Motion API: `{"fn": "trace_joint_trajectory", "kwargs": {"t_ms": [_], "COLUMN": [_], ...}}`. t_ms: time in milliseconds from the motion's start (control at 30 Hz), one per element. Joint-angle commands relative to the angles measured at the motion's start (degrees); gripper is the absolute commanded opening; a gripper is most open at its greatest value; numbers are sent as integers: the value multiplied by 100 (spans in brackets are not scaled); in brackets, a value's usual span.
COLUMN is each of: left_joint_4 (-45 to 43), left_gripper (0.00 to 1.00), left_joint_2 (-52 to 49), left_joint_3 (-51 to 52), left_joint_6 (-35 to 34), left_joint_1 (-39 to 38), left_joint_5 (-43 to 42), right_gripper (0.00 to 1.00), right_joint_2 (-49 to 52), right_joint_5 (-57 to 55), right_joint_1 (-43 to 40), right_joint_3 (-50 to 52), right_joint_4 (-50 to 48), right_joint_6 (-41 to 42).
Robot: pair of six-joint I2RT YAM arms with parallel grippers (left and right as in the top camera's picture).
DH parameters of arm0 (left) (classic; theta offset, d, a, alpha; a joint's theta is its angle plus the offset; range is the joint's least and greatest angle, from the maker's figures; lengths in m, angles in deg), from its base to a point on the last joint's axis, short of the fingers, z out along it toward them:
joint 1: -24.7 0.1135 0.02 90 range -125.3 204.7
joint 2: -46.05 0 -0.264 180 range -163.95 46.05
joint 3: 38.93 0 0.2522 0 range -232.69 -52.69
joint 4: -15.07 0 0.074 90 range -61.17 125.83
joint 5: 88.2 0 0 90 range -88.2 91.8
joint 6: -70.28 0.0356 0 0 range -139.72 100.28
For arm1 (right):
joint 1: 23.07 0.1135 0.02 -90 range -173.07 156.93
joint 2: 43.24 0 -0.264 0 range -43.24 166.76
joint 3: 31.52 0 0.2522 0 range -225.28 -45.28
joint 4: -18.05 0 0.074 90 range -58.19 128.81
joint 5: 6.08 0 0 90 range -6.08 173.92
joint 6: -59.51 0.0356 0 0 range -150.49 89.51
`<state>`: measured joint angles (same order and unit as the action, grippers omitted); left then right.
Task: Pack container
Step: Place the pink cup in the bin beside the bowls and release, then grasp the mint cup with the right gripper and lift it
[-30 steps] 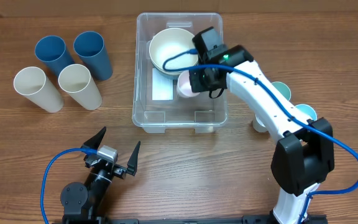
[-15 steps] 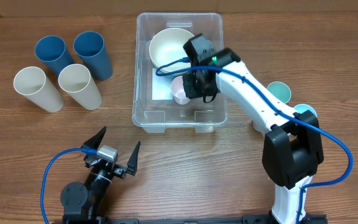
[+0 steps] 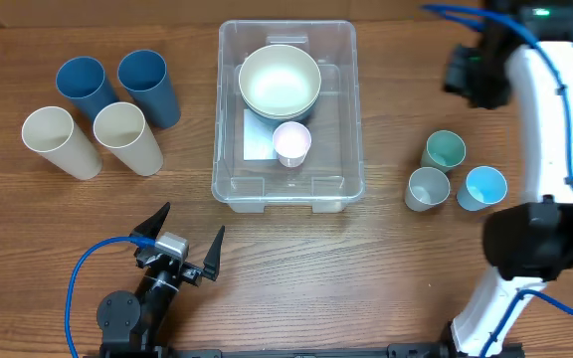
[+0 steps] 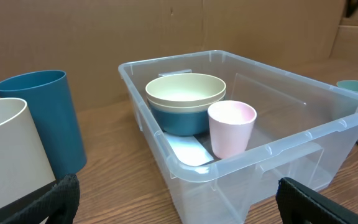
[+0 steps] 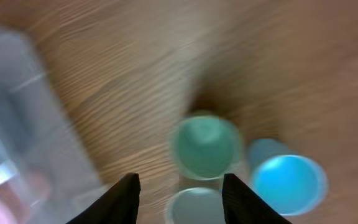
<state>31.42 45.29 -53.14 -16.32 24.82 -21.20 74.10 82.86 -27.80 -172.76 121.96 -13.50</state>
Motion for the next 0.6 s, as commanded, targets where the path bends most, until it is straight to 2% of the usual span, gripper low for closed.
{"fn": "trace_joint_trajectory", "kwargs": {"t_ms": [0, 100, 333, 467, 500, 567], "left_joint_4": [-4, -4, -4, -4, -4, -4], "left_gripper": [100, 100, 100, 100, 100, 100], "left_joint_2": [44, 44, 44, 44, 44, 44], "left_joint_3": [17, 17, 17, 17, 17, 17], "left_joint_6": [-17, -17, -17, -17, -17, -17], "left_joint_1": [39, 39, 39, 39, 39, 39], "left_joint_5": [-85, -85, -85, -85, -83, -83], "right_gripper": [45, 44, 43, 26, 16, 4], "right_joint_2": [-116, -116, -116, -116, -116, -116], "right_joint_5": [-31, -17, -15, -11, -11, -15], "right_joint_1": [-437, -520, -520, -520, -520, -520], "right_joint_3": [555, 1552, 3130, 3565, 3563, 3560], "right_joint_4": [-245, -868, -1891, -2374, -2413, -2490], "right_joint_6": [15, -72, -74, -70, -68, -48]}}
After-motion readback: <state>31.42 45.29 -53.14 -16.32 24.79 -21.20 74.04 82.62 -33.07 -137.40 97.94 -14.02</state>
